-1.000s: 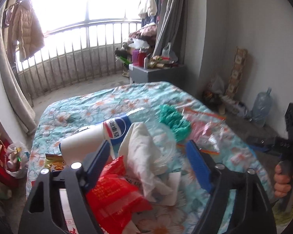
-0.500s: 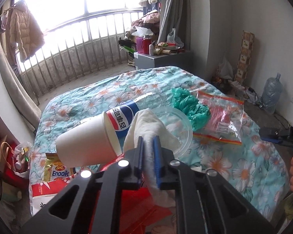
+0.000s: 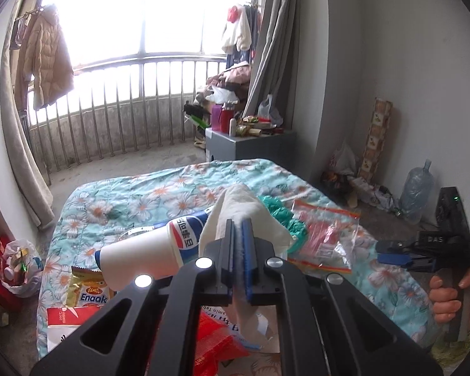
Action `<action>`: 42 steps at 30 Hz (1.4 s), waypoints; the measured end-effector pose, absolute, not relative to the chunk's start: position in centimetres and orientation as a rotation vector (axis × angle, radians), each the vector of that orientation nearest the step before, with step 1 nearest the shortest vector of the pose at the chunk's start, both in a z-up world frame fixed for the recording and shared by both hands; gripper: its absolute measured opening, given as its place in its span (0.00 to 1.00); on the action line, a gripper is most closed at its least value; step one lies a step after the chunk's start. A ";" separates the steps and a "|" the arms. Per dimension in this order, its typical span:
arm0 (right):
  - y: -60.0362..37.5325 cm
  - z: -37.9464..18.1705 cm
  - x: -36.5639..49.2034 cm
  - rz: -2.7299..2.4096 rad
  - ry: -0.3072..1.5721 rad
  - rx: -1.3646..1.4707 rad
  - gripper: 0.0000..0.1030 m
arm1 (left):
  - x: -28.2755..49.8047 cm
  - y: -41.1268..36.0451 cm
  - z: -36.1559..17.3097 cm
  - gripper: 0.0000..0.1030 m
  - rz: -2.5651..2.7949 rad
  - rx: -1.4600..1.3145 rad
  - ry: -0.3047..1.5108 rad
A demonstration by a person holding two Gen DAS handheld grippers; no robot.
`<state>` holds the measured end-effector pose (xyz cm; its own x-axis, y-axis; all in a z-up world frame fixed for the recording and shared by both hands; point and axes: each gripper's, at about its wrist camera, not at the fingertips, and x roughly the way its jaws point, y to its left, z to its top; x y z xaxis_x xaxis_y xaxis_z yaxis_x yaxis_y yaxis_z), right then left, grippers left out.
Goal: Collect trash
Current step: 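Carry the tissue with the left gripper toward the wastebasket while the right gripper holds a clear bag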
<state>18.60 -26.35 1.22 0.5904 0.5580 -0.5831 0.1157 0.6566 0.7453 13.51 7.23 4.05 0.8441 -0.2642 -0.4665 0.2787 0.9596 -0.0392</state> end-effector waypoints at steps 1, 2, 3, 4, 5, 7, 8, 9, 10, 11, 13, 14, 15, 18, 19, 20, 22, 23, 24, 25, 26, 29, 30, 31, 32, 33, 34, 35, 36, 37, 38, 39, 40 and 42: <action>-26.5 0.9 18.9 0.302 0.928 0.864 0.49 | 13.3 7.2 4.2 0.05 -0.291 0.028 0.478; -26.6 0.4 19.3 0.310 0.935 0.900 0.49 | 13.2 7.1 4.2 0.05 -0.295 0.028 0.475; -26.8 0.0 19.6 0.324 0.941 0.936 0.48 | 13.1 7.0 4.2 0.05 -0.301 0.026 0.475; -26.8 -0.3 20.0 0.336 0.946 0.964 0.49 | 13.1 7.0 4.2 0.05 -0.305 0.024 0.475; -26.8 -0.7 20.4 0.346 0.954 0.991 0.49 | 13.0 7.0 4.1 0.05 -0.309 0.020 0.476; -26.6 -1.4 21.5 0.364 0.972 1.029 0.49 | 12.9 7.0 3.9 0.05 -0.313 0.015 0.479; -26.4 -1.7 21.9 0.365 0.982 1.039 0.49 | 12.9 7.1 3.8 0.05 -0.314 0.011 0.481; -26.3 -1.9 22.2 0.362 0.987 1.042 0.49 | 12.9 7.1 3.8 0.05 -0.315 0.007 0.482; -26.1 -2.1 22.6 0.359 0.991 1.042 0.48 | 12.9 7.2 3.7 0.05 -0.315 0.004 0.482; -25.9 -2.2 23.0 0.354 0.991 1.041 0.46 | 12.9 7.3 3.7 0.05 -0.315 0.001 0.483; -25.6 -2.4 23.6 0.345 0.991 1.038 0.41 | 12.9 7.4 3.7 0.05 -0.313 -0.003 0.484; -25.4 -2.4 24.0 0.334 0.994 1.036 0.37 | 12.9 7.4 3.6 0.05 -0.312 -0.004 0.485; -25.3 -2.6 24.4 0.329 0.996 1.033 0.30 | 12.9 7.5 3.6 0.05 -0.312 -0.004 0.485; -25.2 -3.0 24.8 0.305 1.004 1.026 0.10 | 12.8 7.6 3.5 0.05 -0.309 -0.007 0.486; -25.2 -3.1 24.8 0.300 1.007 1.030 0.10 | 12.8 7.7 3.6 0.05 -0.307 -0.009 0.485; -25.4 -3.0 24.6 0.299 1.002 1.033 0.08 | 12.8 7.7 3.6 0.05 -0.306 -0.011 0.484; -25.4 -2.4 24.0 0.289 0.984 1.005 0.06 | 12.7 7.9 3.6 0.05 -0.304 -0.014 0.484; -25.4 -1.8 23.6 0.282 0.973 0.982 0.05 | 12.8 8.0 3.6 0.05 -0.306 -0.015 0.486; -25.5 -1.4 23.1 0.276 0.965 0.965 0.05 | 12.7 8.0 3.6 0.05 -0.306 -0.016 0.487; -25.5 -0.9 22.7 0.268 0.957 0.946 0.05 | 12.7 8.0 3.6 0.05 -0.306 -0.015 0.488; -25.6 -0.3 22.2 0.254 0.949 0.917 0.04 | 12.7 8.0 3.6 0.05 -0.306 -0.014 0.488; -25.6 1.7 20.7 0.214 0.920 0.817 0.04 | 12.5 7.8 3.8 0.05 -0.310 -0.014 0.486; -25.5 2.2 20.4 0.204 0.911 0.790 0.04 | 12.4 7.7 3.9 0.05 -0.312 -0.015 0.483; -25.4 3.0 19.8 0.193 0.896 0.753 0.04 | 12.2 7.6 4.0 0.05 -0.315 -0.015 0.478; -25.4 3.6 19.4 0.184 0.885 0.728 0.03 | 12.1 7.6 4.2 0.05 -0.316 -0.016 0.476; -25.2 4.0 19.1 0.177 0.878 0.711 0.03 | 11.9 7.5 4.4 0.05 -0.319 -0.015 0.470; -25.3 4.6 18.5 0.165 0.866 0.687 0.03 | 11.7 7.4 4.5 0.05 -0.322 -0.012 0.465; -25.3 4.9 18.0 0.151 0.857 0.669 0.02 | 11.6 7.3 4.7 0.05 -0.325 -0.009 0.460; -25.3 5.2 17.6 0.137 0.849 0.657 0.02 | 11.4 7.2 4.9 0.05 -0.329 -0.005 0.455; -25.6 5.5 16.9 0.112 0.837 0.641 0.02 | 11.2 7.1 5.1 0.05 -0.336 -0.004 0.450; -25.8 5.7 16.6 0.092 0.828 0.633 0.01 | 10.9 7.0 5.3 0.05 -0.345 -0.006 0.447; -25.9 5.6 16.6 0.082 0.822 0.632 0.01 | 10.7 6.9 5.5 0.05 -0.356 -0.007 0.441; -26.3 5.8 15.9 0.072 0.813 0.639 0.01 | 10.5 6.8 5.6 0.05 -0.363 -0.007 0.438; -26.7 5.9 14.9 0.055 0.799 0.655 0.01 | 10.2 6.6 6.0 0.05 -0.380 -0.010 0.431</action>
<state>14.89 -26.68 5.88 0.7068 0.2850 -0.6474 0.1933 0.8026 0.5644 10.21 6.56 5.97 0.8394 -0.3614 -0.4059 0.3572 0.9298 -0.0891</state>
